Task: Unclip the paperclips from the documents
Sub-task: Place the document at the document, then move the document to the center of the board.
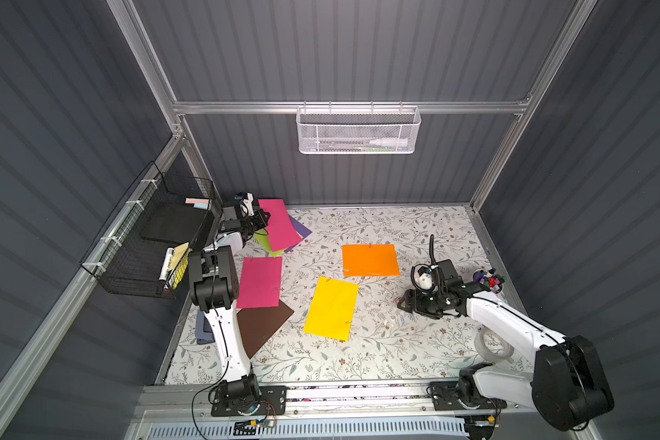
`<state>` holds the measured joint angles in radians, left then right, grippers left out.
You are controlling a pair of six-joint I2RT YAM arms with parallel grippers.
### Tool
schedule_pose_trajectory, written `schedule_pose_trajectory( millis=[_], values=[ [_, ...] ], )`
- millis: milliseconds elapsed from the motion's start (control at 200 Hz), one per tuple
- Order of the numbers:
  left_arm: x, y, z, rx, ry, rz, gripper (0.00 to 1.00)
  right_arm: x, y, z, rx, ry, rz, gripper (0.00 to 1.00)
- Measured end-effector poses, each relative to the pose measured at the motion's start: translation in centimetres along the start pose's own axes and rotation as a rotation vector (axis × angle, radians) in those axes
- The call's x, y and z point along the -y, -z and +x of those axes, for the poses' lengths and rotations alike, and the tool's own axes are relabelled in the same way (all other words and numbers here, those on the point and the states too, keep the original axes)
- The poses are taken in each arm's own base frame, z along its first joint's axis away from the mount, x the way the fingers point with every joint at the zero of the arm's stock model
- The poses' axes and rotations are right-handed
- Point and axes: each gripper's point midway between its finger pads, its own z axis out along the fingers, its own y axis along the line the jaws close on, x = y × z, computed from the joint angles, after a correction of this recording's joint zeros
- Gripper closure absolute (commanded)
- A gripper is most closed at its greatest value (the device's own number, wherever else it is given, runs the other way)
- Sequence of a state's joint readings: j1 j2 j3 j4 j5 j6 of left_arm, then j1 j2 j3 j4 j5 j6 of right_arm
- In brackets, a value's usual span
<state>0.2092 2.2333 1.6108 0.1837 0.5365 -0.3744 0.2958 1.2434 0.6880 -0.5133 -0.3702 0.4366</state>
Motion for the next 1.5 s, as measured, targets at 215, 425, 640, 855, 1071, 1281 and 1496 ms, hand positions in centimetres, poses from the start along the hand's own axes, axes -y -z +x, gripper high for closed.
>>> schedule_pose_trajectory(
  millis=[215, 425, 640, 855, 1071, 1281, 1496],
  values=[
    [-4.5, 0.0, 1.8, -0.039, 0.062, -0.143, 0.28, -1.6, 0.6, -0.2, 0.013, 0.040, -0.038, 0.01],
    [-6.0, 1.5, 1.5, -0.002, 0.068, -0.253, 0.00, -4.1, 2.2, -1.0, 0.066, 0.118, -0.081, 0.01],
    [0.7, 6.1, 0.0, 0.064, -0.028, -0.278, 0.00, -5.3, 1.0, -0.6, 0.025, 0.146, -0.110, 0.01],
    [16.8, 8.1, 7.2, -0.018, -0.193, -0.023, 0.00, -6.0, -0.2, -0.9, -0.008, 0.149, -0.100, 0.01],
    [17.2, 10.7, 18.3, -0.262, -0.170, -0.013, 0.05, -6.4, -0.5, -1.9, -0.009, 0.148, -0.071, 0.01],
    [18.6, 12.6, 24.8, -0.423, -0.147, -0.014, 0.13, -6.6, -1.2, -1.8, -0.038, 0.147, -0.062, 0.01],
    [18.3, 13.0, 30.4, -0.555, -0.115, -0.110, 0.17, -7.0, -1.9, -1.0, -0.069, 0.158, -0.058, 0.01]
  ],
)
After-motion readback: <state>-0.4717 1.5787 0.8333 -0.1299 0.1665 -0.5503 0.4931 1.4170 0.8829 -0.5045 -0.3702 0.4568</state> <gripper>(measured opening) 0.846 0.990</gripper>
